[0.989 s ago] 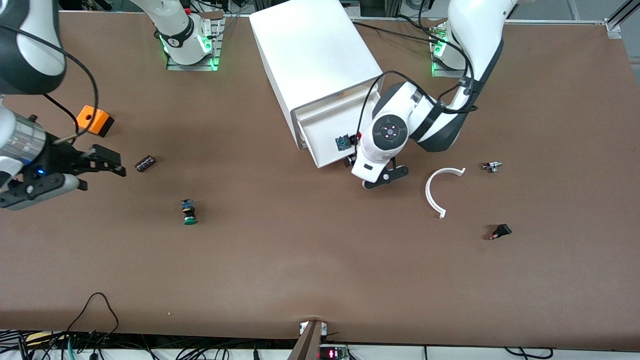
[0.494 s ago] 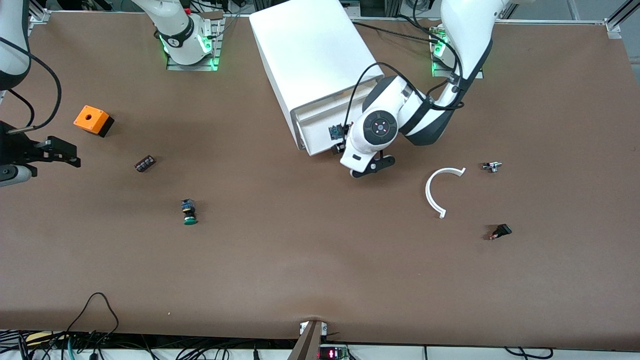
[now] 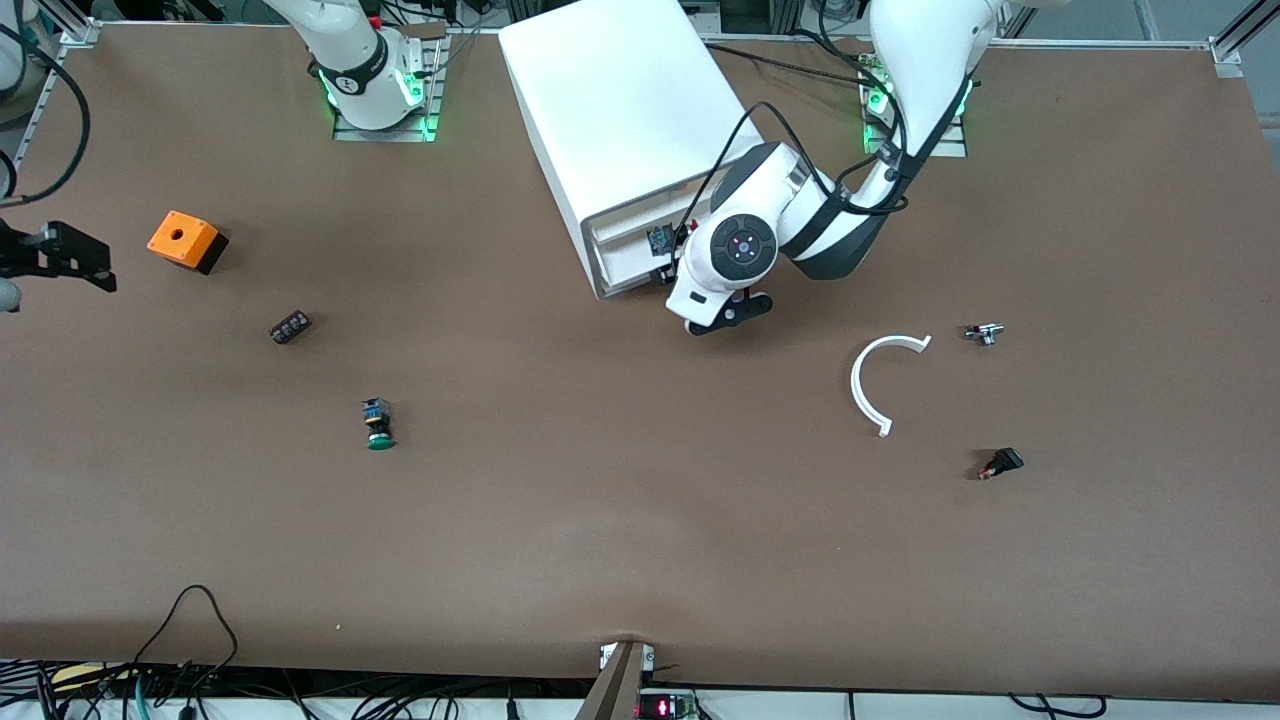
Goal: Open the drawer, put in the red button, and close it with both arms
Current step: 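Push the drawer closed with the left gripper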
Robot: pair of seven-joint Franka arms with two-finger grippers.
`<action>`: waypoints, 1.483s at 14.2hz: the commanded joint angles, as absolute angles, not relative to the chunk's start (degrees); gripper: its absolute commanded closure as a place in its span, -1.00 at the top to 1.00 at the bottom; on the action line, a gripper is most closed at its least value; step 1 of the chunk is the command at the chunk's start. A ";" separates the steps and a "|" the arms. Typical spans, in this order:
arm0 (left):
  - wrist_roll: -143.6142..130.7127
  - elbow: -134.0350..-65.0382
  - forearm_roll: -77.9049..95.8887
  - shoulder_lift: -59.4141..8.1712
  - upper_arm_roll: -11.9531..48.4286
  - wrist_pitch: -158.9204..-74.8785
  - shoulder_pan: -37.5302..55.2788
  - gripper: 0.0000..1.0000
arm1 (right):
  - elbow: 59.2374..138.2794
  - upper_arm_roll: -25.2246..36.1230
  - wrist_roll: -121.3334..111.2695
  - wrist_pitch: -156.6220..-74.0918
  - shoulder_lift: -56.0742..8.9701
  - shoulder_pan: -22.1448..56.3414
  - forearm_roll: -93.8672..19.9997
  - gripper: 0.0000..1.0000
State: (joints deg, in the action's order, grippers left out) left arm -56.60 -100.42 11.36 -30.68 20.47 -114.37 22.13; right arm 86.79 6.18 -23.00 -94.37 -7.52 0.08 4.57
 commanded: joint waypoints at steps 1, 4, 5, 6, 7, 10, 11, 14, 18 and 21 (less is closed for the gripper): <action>-58.53 -101.69 12.66 -29.88 21.71 -114.70 22.41 1.00 | 86.92 5.89 -24.00 -94.30 -8.17 -0.53 5.18 1.00; -58.80 -101.69 12.66 -29.88 22.41 -114.61 22.41 1.00 | 87.01 5.89 -23.82 -92.91 -7.82 -0.53 4.31 1.00; -58.80 -101.69 12.66 -29.97 22.41 -114.61 22.41 1.00 | 86.75 5.98 -23.82 -91.07 -7.65 -0.53 2.91 1.00; -58.80 -101.69 12.66 -29.97 22.41 -114.70 22.41 1.00 | 86.57 5.63 -23.47 -90.79 -6.86 -0.44 2.29 1.00; -58.80 -101.69 12.66 -29.97 22.41 -114.61 22.41 1.00 | 86.40 5.45 -23.29 -90.79 -6.59 -0.44 2.20 1.00; -59.24 -101.69 12.66 -29.97 22.41 -114.52 23.03 1.00 | 86.22 5.45 -23.82 -90.00 -4.84 -0.44 2.11 1.00; -59.24 -101.69 12.66 -29.97 22.41 -114.52 23.03 1.00 | 86.22 5.45 -23.82 -89.39 -4.22 -0.44 2.11 1.00; -58.98 -101.60 12.48 -29.88 22.33 -114.26 22.50 1.00 | 89.53 5.71 -23.99 -90.34 -0.46 -0.53 2.02 1.00; -58.01 -100.28 7.76 -28.57 21.88 -113.99 19.35 1.00 | 91.92 5.45 -24.08 -93.51 0.26 -0.53 2.11 1.00; -58.01 -96.70 1.42 -27.52 22.15 -111.46 15.92 1.00 | 96.93 5.36 -23.56 -97.63 2.98 -0.53 1.93 1.00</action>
State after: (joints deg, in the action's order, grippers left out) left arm -58.45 -98.73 4.40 -29.41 21.79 -114.25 17.86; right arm 91.58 5.89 -23.21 -94.37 -0.81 0.02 3.02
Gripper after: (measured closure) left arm 0.000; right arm 0.000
